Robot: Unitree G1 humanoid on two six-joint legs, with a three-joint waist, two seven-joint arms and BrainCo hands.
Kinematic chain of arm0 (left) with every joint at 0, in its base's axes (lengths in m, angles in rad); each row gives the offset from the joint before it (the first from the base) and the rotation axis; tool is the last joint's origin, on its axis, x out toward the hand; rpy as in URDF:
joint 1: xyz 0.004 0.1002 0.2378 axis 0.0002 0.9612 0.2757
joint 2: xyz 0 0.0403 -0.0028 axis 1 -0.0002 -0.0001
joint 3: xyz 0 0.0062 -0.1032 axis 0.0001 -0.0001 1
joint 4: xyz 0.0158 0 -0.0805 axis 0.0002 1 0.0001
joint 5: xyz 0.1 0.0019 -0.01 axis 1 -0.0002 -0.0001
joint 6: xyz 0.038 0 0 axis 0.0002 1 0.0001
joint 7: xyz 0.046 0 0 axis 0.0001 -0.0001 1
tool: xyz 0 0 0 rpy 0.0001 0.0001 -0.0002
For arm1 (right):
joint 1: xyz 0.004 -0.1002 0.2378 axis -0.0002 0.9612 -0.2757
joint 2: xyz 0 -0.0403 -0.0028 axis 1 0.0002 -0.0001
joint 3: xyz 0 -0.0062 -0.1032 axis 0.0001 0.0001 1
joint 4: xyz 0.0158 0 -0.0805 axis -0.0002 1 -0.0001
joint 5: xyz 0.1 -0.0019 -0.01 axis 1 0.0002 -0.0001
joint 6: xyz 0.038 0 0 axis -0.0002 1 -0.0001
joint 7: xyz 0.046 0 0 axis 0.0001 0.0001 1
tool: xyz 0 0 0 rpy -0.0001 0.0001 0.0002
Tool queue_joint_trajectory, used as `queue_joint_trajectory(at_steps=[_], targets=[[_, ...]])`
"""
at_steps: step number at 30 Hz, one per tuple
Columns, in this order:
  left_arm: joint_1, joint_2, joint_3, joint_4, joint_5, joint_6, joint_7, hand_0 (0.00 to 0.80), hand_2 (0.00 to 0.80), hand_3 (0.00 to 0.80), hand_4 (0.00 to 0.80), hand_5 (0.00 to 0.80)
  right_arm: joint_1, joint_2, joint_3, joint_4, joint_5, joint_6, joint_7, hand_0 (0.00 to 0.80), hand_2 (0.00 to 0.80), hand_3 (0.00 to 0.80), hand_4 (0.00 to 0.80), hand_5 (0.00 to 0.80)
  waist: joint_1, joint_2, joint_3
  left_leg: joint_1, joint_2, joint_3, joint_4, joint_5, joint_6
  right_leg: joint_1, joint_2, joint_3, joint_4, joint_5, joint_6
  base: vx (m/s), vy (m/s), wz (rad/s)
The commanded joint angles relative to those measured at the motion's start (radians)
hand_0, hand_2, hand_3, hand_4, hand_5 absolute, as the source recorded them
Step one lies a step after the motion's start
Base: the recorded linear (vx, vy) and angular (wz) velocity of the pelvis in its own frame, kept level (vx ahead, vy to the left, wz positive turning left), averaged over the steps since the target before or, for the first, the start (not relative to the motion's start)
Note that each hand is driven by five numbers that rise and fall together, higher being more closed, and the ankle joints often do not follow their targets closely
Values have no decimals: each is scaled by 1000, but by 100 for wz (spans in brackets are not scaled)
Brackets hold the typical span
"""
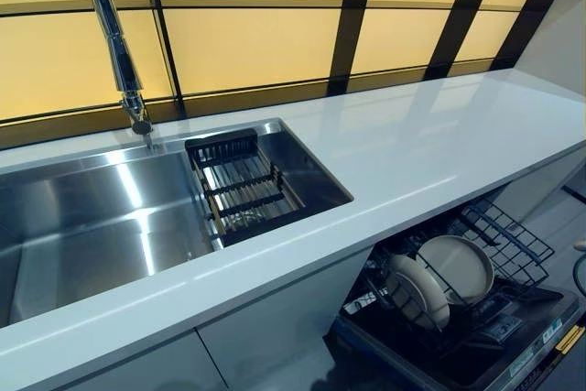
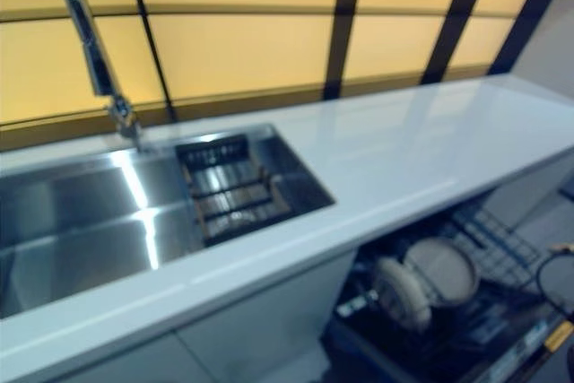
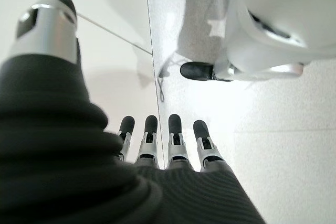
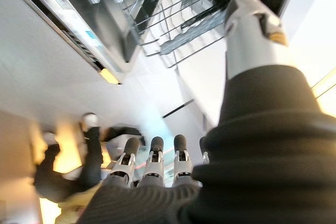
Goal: Take plates into dishwasher
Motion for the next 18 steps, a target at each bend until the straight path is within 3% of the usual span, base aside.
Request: queue_joint_trajectory(at_steps=[1,3,9,12,13,15,18], targets=[[-46,8,31,81,37,-6,30,0,0,0,0,0,32,-49,-51,-10,64,-91,-71,0,0,0,0,0,-13,1,-20,81,-9,-19,0,-80,28,20,9,12,15,19,24,0,64,-4],[-51,18,48,96,58,1,31,0,0,0,0,0,139,-11,-125,-38,73,-135,-81,0,0,0,0,0,-26,-5,-18,102,-10,-2,0,-87,37,26,5,23,23,22,30,27,63,-4],[-53,24,47,102,97,8,22,0,0,0,0,0,294,64,-219,-78,121,-171,-75,0,0,0,0,0,-46,-15,-1,113,-12,20,11,-89,38,-4,-4,41,17,73,56,8,5,-17],[-55,36,51,104,83,19,26,0,0,0,0,0,303,99,-236,-91,164,-174,-62,0,0,0,0,0,-45,-13,11,111,7,52,14,-79,37,-37,-21,14,68,83,72,-167,-105,-24],[-59,40,52,104,72,24,32,0,0,0,0,0,299,107,-235,-92,183,-178,-62,0,0,0,0,0,-42,-11,12,106,11,59,16,-75,40,-40,-30,8,92,85,73,-202,-121,-41],[-80,52,59,105,38,47,51,0,0,0,0,0,292,156,-222,-89,238,-205,-48,0,0,0,0,0,-14,-4,14,60,32,77,51,-66,54,-44,-87,-9,232,93,64,-380,-232,-72],[-93,63,58,117,27,52,59,0,0,0,0,0,281,217,-203,-63,282,-205,-46,0,0,0,0,0,37,8,2,-27,74,64,121,-60,57,-5,-141,-13,334,111,48,-306,-277,-65]])
